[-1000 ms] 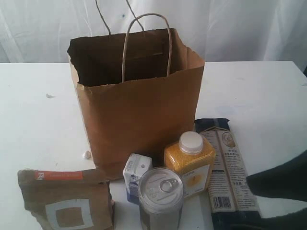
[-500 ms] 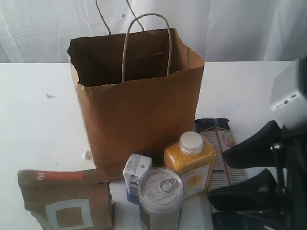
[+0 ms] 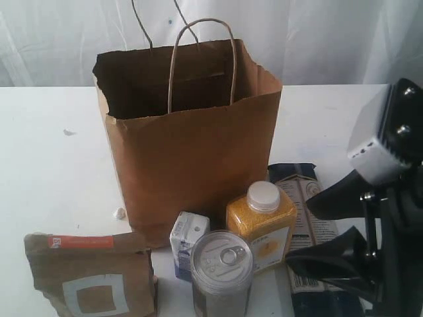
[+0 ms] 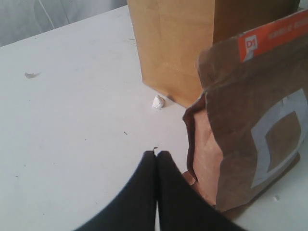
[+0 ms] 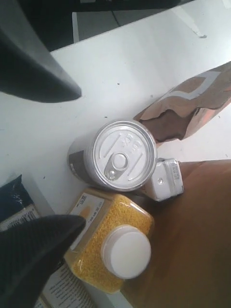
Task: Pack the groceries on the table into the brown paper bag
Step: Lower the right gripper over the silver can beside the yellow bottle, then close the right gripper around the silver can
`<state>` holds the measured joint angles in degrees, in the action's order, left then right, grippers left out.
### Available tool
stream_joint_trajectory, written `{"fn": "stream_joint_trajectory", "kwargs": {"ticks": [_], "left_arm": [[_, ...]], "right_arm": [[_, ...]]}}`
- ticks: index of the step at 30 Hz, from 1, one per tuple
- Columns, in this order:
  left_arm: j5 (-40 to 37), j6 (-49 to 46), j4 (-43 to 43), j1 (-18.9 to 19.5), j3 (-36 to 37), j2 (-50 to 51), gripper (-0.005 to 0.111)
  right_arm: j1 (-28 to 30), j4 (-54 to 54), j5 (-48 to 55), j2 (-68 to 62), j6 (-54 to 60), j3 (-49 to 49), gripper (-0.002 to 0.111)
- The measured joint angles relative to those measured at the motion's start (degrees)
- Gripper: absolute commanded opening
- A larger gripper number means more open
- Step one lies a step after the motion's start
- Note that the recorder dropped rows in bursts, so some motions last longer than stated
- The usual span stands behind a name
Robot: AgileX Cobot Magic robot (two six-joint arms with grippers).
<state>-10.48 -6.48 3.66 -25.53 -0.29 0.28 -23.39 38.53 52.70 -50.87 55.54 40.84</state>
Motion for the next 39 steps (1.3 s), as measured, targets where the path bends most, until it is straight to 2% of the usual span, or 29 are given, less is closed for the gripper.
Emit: {"fn": "stream_joint_trajectory", "kwargs": {"ticks": [8, 11, 18, 23, 27, 30, 33, 35, 39], "left_arm": [[0.00, 0.00, 0.00, 0.00, 0.00, 0.00, 0.000], [0.00, 0.00, 0.00, 0.00, 0.00, 0.00, 0.000], [0.00, 0.00, 0.00, 0.00, 0.00, 0.00, 0.000], [0.00, 0.00, 0.00, 0.00, 0.00, 0.00, 0.000], [0.00, 0.00, 0.00, 0.00, 0.00, 0.00, 0.000], [0.00, 0.00, 0.00, 0.00, 0.00, 0.00, 0.000], [0.00, 0.00, 0.00, 0.00, 0.00, 0.00, 0.000], [0.00, 0.00, 0.00, 0.00, 0.00, 0.00, 0.000], [0.00, 0.00, 0.00, 0.00, 0.00, 0.00, 0.000]], "right_arm": [[-0.14, -0.40, 0.24, 0.00, -0.12, 0.00, 0.062], [-1.95, -4.72, -0.53, 0.84, -4.50, 0.00, 0.062], [-13.76, -35.69, -1.28, 1.72, -39.69, 0.13, 0.062], [-26.19, -41.07, -4.03, 0.27, -51.65, 0.13, 0.062], [-32.83, -46.46, -9.07, -3.02, -60.15, 0.13, 0.062], [-34.33, -48.98, -12.09, -7.19, -64.30, 0.13, 0.066], [-34.59, -49.45, -14.74, -11.28, -67.77, 0.38, 0.081], [-34.69, -49.59, -16.06, -13.87, -69.94, 1.21, 0.086], [-34.81, -49.59, -17.42, -17.43, -71.87, 3.00, 0.086]]}}
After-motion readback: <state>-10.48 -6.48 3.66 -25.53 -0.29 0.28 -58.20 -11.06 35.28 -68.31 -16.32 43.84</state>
